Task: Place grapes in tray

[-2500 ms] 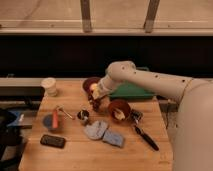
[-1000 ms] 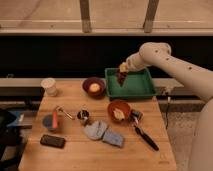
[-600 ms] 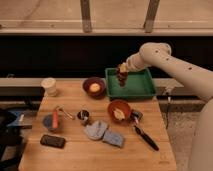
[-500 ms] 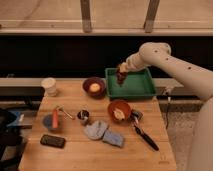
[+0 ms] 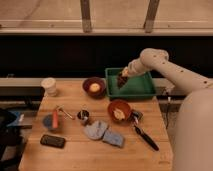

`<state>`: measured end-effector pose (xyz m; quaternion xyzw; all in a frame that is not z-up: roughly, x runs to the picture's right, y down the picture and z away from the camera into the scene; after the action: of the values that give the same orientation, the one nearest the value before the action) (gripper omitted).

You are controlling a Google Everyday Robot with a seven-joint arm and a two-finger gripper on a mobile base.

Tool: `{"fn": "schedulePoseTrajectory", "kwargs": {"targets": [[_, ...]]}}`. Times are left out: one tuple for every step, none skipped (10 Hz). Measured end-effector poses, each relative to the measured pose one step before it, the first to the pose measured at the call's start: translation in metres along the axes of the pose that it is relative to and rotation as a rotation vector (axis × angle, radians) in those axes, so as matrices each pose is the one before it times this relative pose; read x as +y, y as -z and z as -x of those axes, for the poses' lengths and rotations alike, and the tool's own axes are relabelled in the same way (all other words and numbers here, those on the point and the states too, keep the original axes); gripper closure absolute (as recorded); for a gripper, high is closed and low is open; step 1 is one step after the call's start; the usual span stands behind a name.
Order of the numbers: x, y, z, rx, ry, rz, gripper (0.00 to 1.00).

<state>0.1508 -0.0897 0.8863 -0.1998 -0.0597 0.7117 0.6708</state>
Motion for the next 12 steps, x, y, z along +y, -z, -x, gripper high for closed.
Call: {"fn": "schedulePoseTrajectory", "kwargs": {"targets": [[-0.00285, -0.01263, 0.0, 0.01553, -0.02029, 0.01031, 1.0], [-0.00149, -0.00837, 0.00017, 0.01097, -0.01283, 0.00801, 0.99], [-0.00043, -0.0077, -0.00149, 0.00866, -0.00269, 0.00265, 0.93], [-0.00149, -0.00513, -0.00147, -0.0012, -0.01547, 0.01901, 0.82], [-0.00573, -0.00357, -0.00338, -0.01499, -0.01536, 0.02541, 0.71], [-0.00449, 0.0004, -0.00172, -0.01486, -0.00734, 0.01266, 0.63], [-0.00317, -0.00166, -0.00308, -0.00746, -0.00448, 0.00367, 0.53], [-0.00383, -0.00742, -0.00672, 0.00763, -0.00775, 0.00874, 0.41], [-0.00211, -0.00593, -0.00617, 0.00481, -0.00521, 0.01089, 0.33], [-0.0042, -0.00453, -0.00587, 0.00297, -0.00295, 0.0084, 0.25], [0.00081, -0.00181, -0.00193, 0.00075, 0.00528, 0.01123, 0.2], [0.00539, -0.00239, -0.00047, 0.00367, 0.01025, 0.01108, 0.2]]}}
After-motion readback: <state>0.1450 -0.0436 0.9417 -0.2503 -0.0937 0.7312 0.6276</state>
